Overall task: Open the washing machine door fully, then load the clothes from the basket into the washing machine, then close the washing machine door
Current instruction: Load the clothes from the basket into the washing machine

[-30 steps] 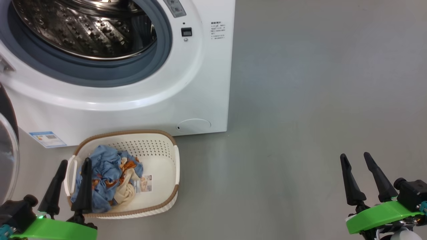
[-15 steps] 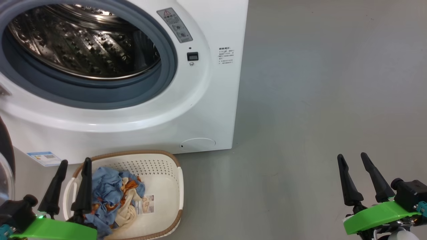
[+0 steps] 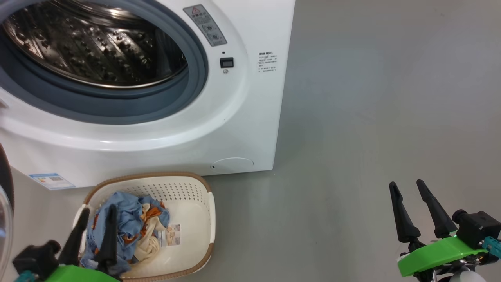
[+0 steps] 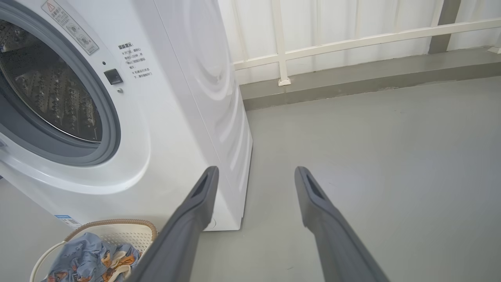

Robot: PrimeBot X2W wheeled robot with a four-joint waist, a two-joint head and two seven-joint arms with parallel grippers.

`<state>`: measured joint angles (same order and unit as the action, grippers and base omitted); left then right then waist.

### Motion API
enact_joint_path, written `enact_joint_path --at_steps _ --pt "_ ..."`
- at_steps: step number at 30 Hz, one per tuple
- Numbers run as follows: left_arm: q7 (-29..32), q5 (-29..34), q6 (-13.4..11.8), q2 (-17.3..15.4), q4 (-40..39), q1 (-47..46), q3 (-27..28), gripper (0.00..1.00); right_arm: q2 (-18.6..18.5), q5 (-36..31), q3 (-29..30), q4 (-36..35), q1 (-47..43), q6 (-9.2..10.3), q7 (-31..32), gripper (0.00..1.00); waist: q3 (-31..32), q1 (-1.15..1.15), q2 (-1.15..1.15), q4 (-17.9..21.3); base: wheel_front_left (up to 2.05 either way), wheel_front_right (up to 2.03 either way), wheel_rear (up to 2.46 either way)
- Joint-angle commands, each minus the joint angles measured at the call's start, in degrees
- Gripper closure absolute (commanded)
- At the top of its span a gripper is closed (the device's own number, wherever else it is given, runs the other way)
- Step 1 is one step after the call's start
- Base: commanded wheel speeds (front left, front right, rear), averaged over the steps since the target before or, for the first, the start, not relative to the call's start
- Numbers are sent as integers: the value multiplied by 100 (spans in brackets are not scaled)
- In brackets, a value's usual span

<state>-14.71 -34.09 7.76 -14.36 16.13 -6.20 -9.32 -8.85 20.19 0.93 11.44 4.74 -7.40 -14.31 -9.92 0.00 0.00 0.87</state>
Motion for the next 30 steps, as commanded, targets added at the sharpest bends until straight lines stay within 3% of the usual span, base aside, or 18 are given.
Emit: enact_joint_path --at_steps 1,17,30 --pt "-29 122 -27 -91 145 -188 169 0 -13 -17 -146 -160 141 -9 -69 0 -100 0 0 25 0 0 0" --pt "-29 265 -27 90 2978 -1697 -604 0 153 -130 -344 -286 667 -9 -69 0 -1264 0 0 89 0 0 0" --pt "194 87 -27 -80 5172 -3498 -1383 0 257 -252 -444 -448 1304 -9 -69 0 -2326 0 0 224 0 0 0"
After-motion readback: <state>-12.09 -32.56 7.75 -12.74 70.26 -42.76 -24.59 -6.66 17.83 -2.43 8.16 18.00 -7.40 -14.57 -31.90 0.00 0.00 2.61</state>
